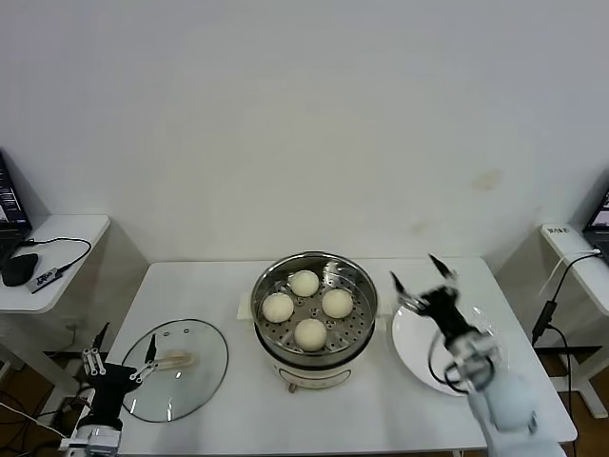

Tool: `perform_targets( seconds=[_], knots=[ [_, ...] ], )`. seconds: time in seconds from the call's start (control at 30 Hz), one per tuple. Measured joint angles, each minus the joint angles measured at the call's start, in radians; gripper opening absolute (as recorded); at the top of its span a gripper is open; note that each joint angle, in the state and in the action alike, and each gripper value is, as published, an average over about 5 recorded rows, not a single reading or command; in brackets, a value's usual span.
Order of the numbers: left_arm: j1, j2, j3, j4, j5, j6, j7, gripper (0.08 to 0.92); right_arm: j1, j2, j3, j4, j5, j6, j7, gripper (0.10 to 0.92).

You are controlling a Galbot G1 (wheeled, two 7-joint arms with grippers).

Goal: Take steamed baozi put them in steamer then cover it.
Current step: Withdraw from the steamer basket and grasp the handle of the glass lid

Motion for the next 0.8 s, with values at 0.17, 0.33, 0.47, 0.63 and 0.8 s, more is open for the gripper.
perform_targets(
  seconds=[0.17,0.33,0.47,0.63,0.8],
  knots=[
    [-0.008,0.027,-0.029,0.058,0.272,-0.041,0.015,0.823,-0.128,0.097,0.169,0.012,-0.029,0.024,0.008,0.823],
    [-0.013,0.035,-0.047,0.117,0.528,-0.062,0.043,0.823,-0.179,0.166,0.268,0.007,-0.05,0.041,0.028,0.823],
    [-0.016,0.034,-0.05,0.151,0.677,-0.073,0.06,0.823,-0.199,0.203,0.308,0.0,-0.061,0.052,0.038,0.823],
    [-0.022,0.029,-0.044,0.172,0.782,-0.082,0.07,0.823,-0.225,0.24,0.34,0.002,-0.078,0.062,0.045,0.823],
    [-0.04,0.032,-0.032,0.193,0.837,-0.084,0.079,0.823,-0.249,0.27,0.362,0.006,-0.099,0.075,0.049,0.823]
  ],
)
